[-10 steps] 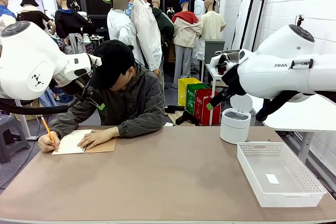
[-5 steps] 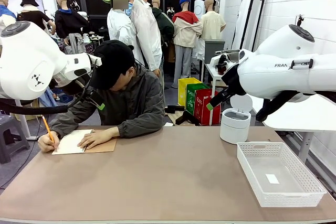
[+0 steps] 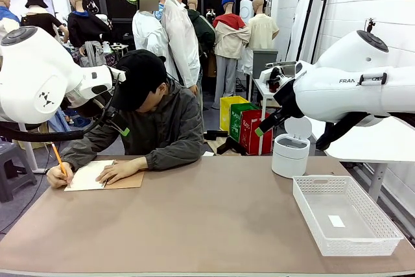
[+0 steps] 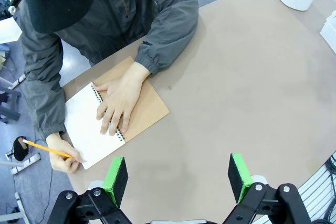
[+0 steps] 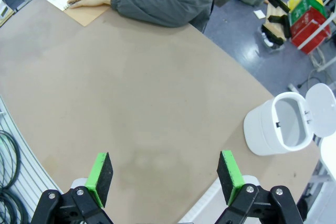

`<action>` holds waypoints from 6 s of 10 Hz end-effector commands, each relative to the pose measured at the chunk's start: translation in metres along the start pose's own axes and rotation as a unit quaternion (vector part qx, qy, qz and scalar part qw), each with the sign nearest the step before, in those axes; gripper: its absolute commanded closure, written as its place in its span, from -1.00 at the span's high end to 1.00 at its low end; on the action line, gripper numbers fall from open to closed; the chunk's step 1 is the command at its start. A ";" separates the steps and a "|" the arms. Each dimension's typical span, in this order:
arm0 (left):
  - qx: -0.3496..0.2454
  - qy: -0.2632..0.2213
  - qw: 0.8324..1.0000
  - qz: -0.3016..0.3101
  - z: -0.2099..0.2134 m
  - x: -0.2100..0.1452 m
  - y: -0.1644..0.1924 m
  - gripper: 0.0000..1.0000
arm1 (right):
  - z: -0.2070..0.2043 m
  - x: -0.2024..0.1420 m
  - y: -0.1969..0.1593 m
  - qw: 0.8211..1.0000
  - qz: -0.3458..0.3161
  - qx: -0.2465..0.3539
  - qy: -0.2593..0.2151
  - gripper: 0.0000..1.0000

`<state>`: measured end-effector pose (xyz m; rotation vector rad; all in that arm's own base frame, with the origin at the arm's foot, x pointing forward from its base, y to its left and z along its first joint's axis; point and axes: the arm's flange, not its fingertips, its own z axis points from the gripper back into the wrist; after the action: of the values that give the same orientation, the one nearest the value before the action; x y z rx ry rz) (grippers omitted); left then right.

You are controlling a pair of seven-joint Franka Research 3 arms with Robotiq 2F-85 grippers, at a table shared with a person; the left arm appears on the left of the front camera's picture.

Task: Sort the paper based on its condition.
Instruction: If a person hands you a paper, place it in the Organizing basket , and if it's crumpled, put it in the Trash can.

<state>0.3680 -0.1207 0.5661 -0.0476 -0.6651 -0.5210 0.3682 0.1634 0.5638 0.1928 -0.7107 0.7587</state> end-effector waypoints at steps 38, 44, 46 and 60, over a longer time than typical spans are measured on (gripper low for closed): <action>-0.001 0.003 1.000 0.001 0.001 0.001 0.001 1.00 | 0.000 0.000 -0.001 1.000 0.000 -0.003 0.002 1.00; -0.001 0.003 1.000 0.001 0.001 0.001 0.001 1.00 | 0.000 0.000 -0.001 1.000 0.000 -0.003 0.002 1.00; -0.001 0.003 1.000 0.001 0.001 0.001 0.001 1.00 | 0.000 0.000 -0.001 1.000 0.000 -0.003 0.002 1.00; -0.001 0.003 1.000 0.001 0.001 0.001 0.001 1.00 | 0.000 0.000 -0.001 1.000 0.000 -0.003 0.002 1.00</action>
<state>0.3680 -0.1207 0.5661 -0.0476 -0.6651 -0.5211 0.3682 0.1634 0.5638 0.1928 -0.7107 0.7587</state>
